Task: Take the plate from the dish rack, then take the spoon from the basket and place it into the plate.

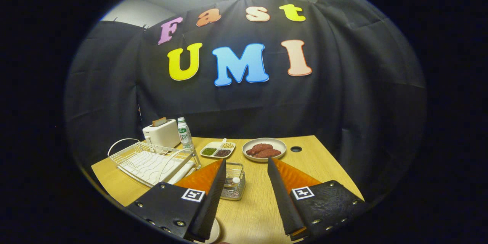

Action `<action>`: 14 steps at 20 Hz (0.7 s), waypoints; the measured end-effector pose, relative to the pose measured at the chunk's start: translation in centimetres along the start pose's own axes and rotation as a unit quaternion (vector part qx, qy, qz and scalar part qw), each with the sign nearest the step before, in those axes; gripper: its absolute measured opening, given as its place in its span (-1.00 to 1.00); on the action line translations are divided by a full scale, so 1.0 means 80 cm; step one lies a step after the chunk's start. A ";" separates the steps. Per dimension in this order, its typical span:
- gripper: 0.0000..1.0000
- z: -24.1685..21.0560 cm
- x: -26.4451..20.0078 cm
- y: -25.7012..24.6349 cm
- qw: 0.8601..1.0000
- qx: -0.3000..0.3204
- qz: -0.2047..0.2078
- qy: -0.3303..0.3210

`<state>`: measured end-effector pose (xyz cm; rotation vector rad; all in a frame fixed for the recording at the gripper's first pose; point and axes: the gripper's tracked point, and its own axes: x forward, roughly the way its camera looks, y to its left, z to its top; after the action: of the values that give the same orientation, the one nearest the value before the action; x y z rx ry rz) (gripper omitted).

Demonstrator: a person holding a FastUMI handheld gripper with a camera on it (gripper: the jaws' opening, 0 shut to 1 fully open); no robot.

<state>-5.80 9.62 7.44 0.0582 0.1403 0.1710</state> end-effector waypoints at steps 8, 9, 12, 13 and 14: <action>0.37 -0.030 0.056 0.018 0.996 -0.050 -0.008 -0.072; 0.37 -0.037 0.062 0.019 0.996 -0.047 -0.007 -0.073; 0.36 -0.047 0.079 0.017 0.996 -0.037 -0.016 -0.079; 0.36 -0.051 0.086 0.016 0.996 -0.035 -0.019 -0.079; 0.36 -0.054 0.093 0.014 0.996 -0.034 -0.022 -0.082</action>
<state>0.68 12.22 2.26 0.0015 -0.0273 0.1254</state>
